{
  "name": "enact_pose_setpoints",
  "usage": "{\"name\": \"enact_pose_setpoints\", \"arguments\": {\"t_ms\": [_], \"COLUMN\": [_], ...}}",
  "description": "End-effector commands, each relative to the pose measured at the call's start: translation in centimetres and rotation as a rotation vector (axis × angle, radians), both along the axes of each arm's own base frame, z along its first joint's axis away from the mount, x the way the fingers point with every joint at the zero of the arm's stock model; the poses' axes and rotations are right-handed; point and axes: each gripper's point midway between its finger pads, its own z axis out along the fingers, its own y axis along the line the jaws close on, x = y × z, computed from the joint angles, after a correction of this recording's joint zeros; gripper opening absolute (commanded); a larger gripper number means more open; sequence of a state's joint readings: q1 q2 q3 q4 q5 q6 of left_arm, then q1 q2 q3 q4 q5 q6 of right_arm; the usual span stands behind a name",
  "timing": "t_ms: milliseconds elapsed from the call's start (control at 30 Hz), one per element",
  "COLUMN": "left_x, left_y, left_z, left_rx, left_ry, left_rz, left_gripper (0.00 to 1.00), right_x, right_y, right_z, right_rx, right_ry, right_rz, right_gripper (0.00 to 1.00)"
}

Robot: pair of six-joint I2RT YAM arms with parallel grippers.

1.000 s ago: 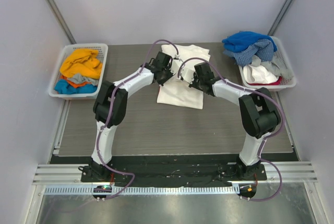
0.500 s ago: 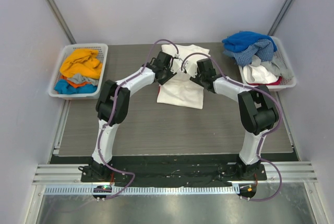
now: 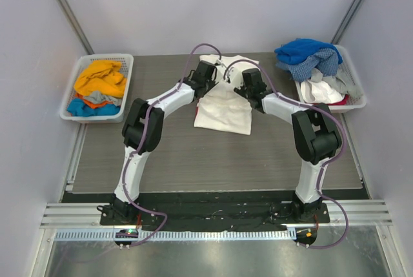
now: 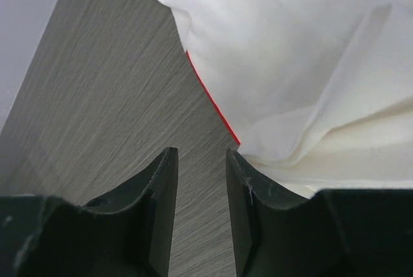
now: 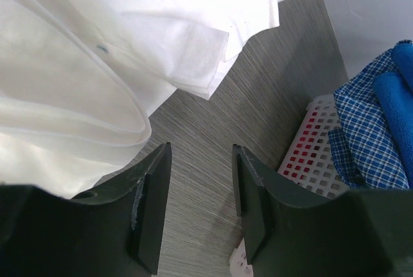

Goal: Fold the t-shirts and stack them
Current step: Fold the folded rectangular tshirt in 1/3 of the way

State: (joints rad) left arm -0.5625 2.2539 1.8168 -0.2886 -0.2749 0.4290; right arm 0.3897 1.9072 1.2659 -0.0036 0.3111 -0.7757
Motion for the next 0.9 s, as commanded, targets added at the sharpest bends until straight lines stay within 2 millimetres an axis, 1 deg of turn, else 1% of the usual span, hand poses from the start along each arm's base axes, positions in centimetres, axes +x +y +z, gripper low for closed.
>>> {"name": "enact_pose_setpoints", "arguments": {"t_ms": [0, 67, 100, 133, 200, 233, 267, 300, 333, 433, 467, 567, 600, 633, 667, 700, 767, 800, 833, 867], "left_x": [2.5, 2.1, 1.9, 1.3, 0.6, -0.1, -0.4, -1.0, -1.5, -3.1, -3.9, -5.1, -5.5, -5.6, -6.1, -6.4, -6.7, -6.6, -6.9, -7.0], "left_y": [-0.1, 0.1, 0.2, 0.4, 0.7, 1.1, 1.3, 1.6, 1.9, 2.0, 1.7, 1.2, 0.5, 0.2, -0.1, -0.9, -1.5, -1.8, -2.6, -2.7], "left_z": [5.6, 6.4, 7.0, 7.8, 8.7, 9.5, 9.7, 9.2, 10.6, 10.1, 10.4, 8.9, 8.5, 7.9, 7.3, 6.3, 5.3, 4.5, 3.9, 3.4], "left_rx": [-0.054, -0.068, -0.076, -0.089, -0.103, -0.108, -0.110, -0.104, -0.121, -0.131, -0.150, -0.152, -0.166, -0.158, -0.155, -0.163, -0.163, -0.158, -0.178, -0.172], "left_ry": [-0.185, -0.191, -0.195, -0.197, -0.199, -0.202, -0.198, -0.181, -0.198, -0.156, -0.137, -0.069, -0.041, -0.020, 0.011, 0.045, 0.081, 0.100, 0.126, 0.145], "left_rz": [0.087, 0.093, 0.093, 0.092, 0.095, 0.094, 0.093, 0.093, 0.092, 0.063, 0.029, -0.023, -0.062, -0.087, -0.113, -0.153, -0.195, -0.204, -0.239, -0.250], "left_gripper": [0.40, 0.40, 0.40, 0.41, 0.45, 0.47, 0.48, 0.48, 0.49, 0.51, 0.52, 0.54, 0.54, 0.55, 0.57, 0.58, 0.60, 0.60, 0.60, 0.61], "right_x": [1.0, 0.3, 0.1, -0.2, -0.7, -1.1, -1.5, -1.8, -2.5, -3.7, -4.2, -4.9, -5.0, -5.1, -5.1, -5.2, -5.3, -5.3, -5.3, -5.3], "right_y": [0.2, -0.1, -0.2, -0.2, -0.3, -0.3, -0.4, -0.2, -0.3, -0.1, -0.1, 0.3, 0.7, 0.8, 1.0, 1.3, 1.8, 1.9, 2.1, 2.1], "right_z": [3.3, 3.2, 3.7, 3.6, 3.7, 4.1, 3.9, 4.2, 4.3, 3.9, 4.1, 3.7, 3.6, 3.4, 3.3, 3.0, 2.6, 2.2, 2.0, 2.0], "right_rx": [0.048, 0.049, 0.065, 0.067, 0.084, 0.096, 0.101, 0.116, 0.124, 0.149, 0.156, 0.182, 0.194, 0.200, 0.207, 0.212, 0.225, 0.227, 0.229, 0.229], "right_ry": [-0.111, -0.102, -0.109, -0.100, -0.091, -0.087, -0.080, -0.082, -0.064, -0.028, -0.025, 0.001, 0.009, 0.018, 0.023, 0.033, 0.049, 0.058, 0.064, 0.066], "right_rz": [-0.045, -0.044, -0.051, -0.051, -0.062, -0.058, -0.058, -0.052, -0.051, -0.036, -0.028, -0.005, 0.011, 0.017, 0.023, 0.036, 0.058, 0.061, 0.069, 0.072], "right_gripper": [0.49, 0.49, 0.49, 0.49, 0.50, 0.50, 0.50, 0.51, 0.52, 0.52, 0.52, 0.52, 0.52, 0.52, 0.52, 0.52, 0.50, 0.50, 0.49, 0.49]}}
